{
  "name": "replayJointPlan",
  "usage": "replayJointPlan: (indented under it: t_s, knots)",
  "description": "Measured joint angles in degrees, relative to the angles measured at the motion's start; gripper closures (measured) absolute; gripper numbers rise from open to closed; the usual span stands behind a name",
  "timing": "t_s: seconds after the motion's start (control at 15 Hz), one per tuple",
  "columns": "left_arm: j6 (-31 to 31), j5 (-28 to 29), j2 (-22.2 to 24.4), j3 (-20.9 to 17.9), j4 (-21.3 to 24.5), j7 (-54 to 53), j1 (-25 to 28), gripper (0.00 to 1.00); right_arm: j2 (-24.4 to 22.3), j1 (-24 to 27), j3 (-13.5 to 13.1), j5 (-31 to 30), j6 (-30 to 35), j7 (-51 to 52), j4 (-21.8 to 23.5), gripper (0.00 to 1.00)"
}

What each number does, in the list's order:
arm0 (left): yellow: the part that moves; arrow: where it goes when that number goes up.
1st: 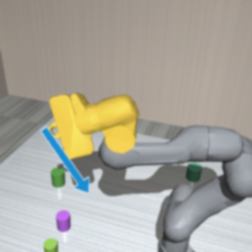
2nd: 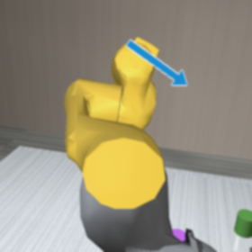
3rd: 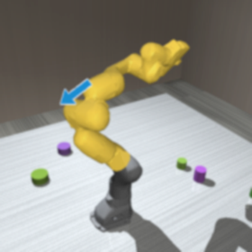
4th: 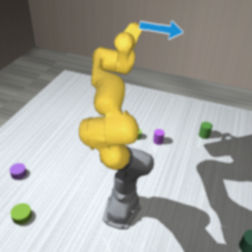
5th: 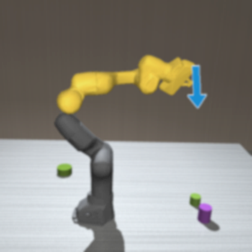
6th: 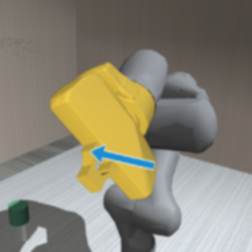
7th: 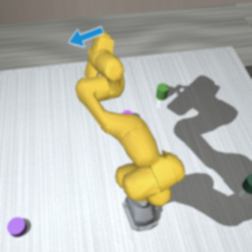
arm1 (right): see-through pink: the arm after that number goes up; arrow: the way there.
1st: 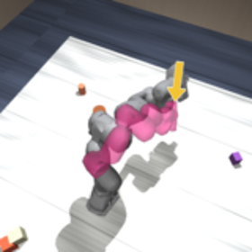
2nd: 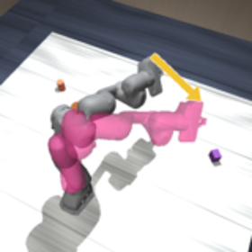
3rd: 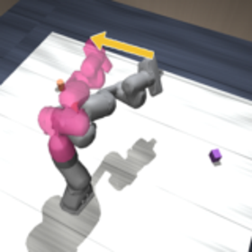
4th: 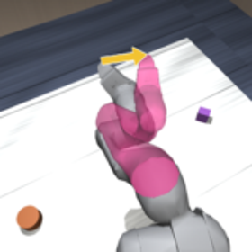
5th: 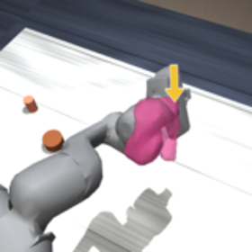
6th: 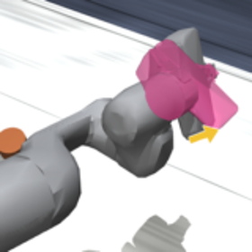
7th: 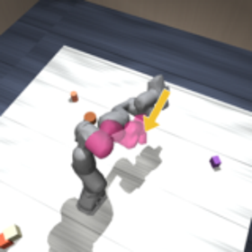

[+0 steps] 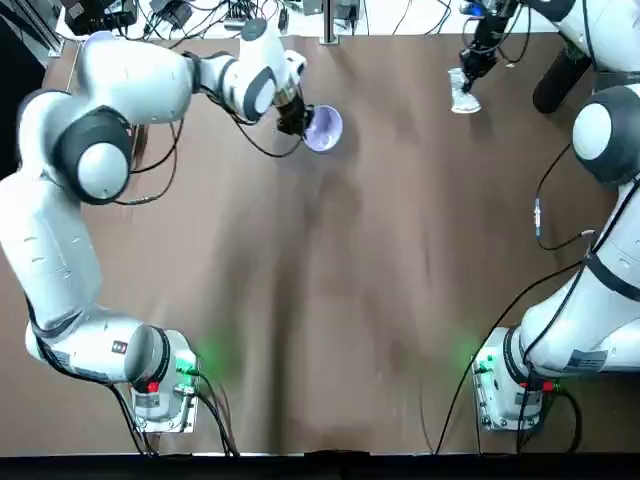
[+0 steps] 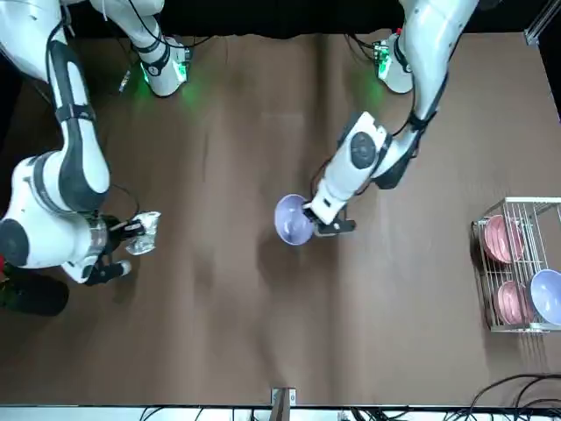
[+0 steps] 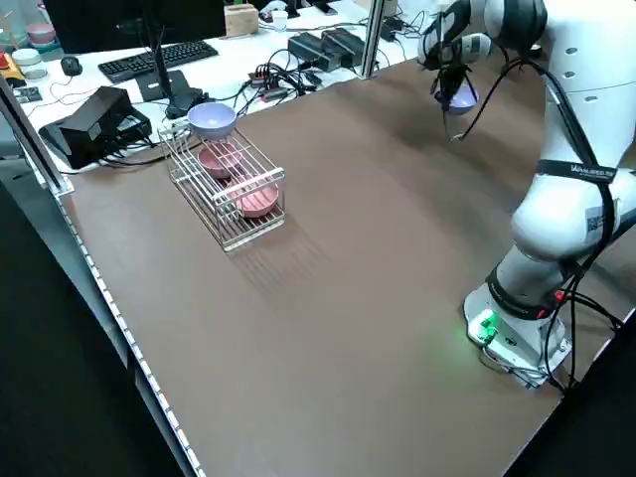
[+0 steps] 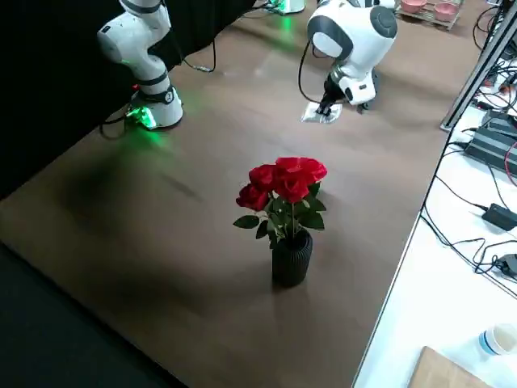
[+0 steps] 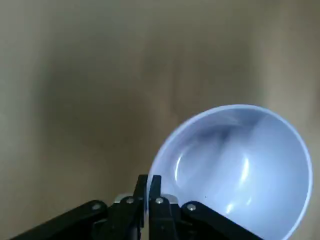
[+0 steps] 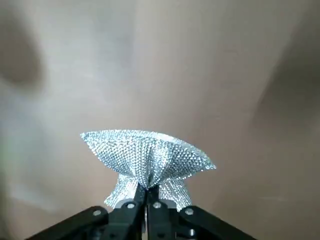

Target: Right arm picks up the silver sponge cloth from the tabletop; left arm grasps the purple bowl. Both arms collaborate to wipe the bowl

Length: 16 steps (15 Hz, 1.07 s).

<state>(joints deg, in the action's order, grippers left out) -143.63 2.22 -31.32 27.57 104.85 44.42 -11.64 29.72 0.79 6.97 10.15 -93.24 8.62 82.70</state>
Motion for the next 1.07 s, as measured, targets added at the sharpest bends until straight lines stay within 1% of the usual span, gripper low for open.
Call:
replayJointPlan:
  t_s: [0.07,0.13,0.2,0.27,0.4,0.47,0.53,0.67,0.93,1.07]
  knots:
    - [0.4,0.0,-1.7,-0.8,-2.0,1.1,-2.3,0.96,0.0,-1.2,0.0,3.3,0.4,-1.8,0.1,0.97]
    - [1.0,0.0,-3.2,-2.5,-4.1,2.2,-5.2,0.96,0.1,-2.6,0.0,6.0,0.5,-4.7,0.1,0.97]
    - [1.5,0.0,-4.7,-4.9,-6.2,3.3,-8.6,0.96,0.1,-4.2,0.1,7.8,0.4,-7.8,0.1,0.97]
    - [1.9,0.0,-7.6,-10.5,-10.5,6.1,-15.9,0.96,0.1,-7.9,0.1,10.6,0.3,-11.7,0.1,0.97]
    - [2.2,0.0,-10.2,-15.2,-14.2,8.4,-21.9,0.96,0.4,-11.3,0.1,12.5,-0.1,-13.1,0.2,0.97]
    - [2.2,0.0,-11.1,-16.6,-15.3,9.0,-23.7,0.96,0.8,-12.7,0.1,12.9,-0.8,-13.5,0.3,0.97]
    - [2.3,0.0,-11.8,-17.3,-16.0,9.5,-24.6,0.96,1.4,-13.8,0.1,13.8,-1.6,-13.6,0.5,0.97]
    - [2.4,0.0,-12.8,-17.6,-16.5,9.7,-24.8,0.96,3.2,-15.0,0.1,15.6,-3.0,-13.7,0.6,0.97]
    - [2.5,0.0,-13.6,-17.7,-17.0,9.7,-24.8,0.96,7.5,-15.2,0.0,20.8,-5.0,-13.7,0.9,0.97]
    - [2.6,0.0,-13.7,-17.7,-17.1,9.7,-24.8,0.96,9.0,-16.0,0.0,24.0,-8.1,-13.7,1.5,0.97]
